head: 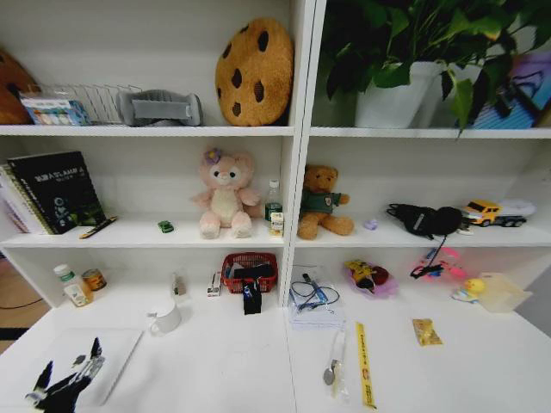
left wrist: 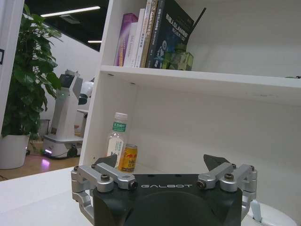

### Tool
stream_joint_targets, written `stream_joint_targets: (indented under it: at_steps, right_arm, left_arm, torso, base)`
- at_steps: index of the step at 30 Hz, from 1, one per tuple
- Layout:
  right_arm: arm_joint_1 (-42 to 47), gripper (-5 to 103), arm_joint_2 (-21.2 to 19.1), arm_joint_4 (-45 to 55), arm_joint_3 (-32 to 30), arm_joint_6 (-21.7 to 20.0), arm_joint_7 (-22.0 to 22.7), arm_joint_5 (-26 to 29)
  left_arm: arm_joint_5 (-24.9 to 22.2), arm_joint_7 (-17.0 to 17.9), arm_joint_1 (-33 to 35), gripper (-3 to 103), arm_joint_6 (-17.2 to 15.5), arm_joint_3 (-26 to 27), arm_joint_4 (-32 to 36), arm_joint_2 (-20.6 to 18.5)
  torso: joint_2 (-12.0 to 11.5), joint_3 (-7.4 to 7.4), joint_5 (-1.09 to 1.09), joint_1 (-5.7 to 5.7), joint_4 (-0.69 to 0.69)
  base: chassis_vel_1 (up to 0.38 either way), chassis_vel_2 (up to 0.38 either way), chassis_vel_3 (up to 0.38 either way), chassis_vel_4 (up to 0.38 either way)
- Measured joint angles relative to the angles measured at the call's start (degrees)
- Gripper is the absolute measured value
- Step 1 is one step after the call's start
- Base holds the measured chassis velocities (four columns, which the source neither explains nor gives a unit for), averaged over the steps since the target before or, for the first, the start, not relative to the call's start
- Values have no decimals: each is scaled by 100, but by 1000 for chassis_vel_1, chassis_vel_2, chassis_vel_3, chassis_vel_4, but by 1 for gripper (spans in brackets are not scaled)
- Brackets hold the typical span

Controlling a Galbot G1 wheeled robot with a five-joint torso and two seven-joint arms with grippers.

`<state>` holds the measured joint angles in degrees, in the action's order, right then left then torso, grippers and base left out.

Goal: Organize the objects on the table.

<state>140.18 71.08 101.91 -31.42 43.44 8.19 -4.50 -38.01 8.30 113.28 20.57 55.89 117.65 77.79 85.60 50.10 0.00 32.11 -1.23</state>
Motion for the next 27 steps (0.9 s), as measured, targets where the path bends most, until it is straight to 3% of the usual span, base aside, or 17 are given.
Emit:
stream_joint_targets:
  at_steps: [20, 24, 26, 27]
  right_arm:
    - [-1355, 28, -128, -1778, 294, 144, -92, 155]
    - [-2012, 28, -202, -2340, 525, 39, -187, 385]
    - [-2329, 28, -272, -2646, 659, -34, -257, 514]
    - [-2877, 28, -364, -3074, 909, -104, -344, 669]
  left_arm:
    - [17, -58, 205, 100, -155, 73, 709, 165]
    - [69, -291, 168, 100, -262, -49, 781, 93]
    - [56, -457, 218, 100, -278, -77, 819, 15]
    - [39, -569, 253, 100, -335, -89, 885, -80]
  torso:
    - [0, 0, -1, 0, 0]
    - [-1, 0, 1, 1, 3]
    - [-1, 1, -4, 1, -3]
    - [0, 0, 4, 0, 3]
  base:
    - [0, 0, 0, 0]
    - [0, 0, 0, 0]
    - [0, 0, 0, 0]
    - [0, 0, 0, 0]
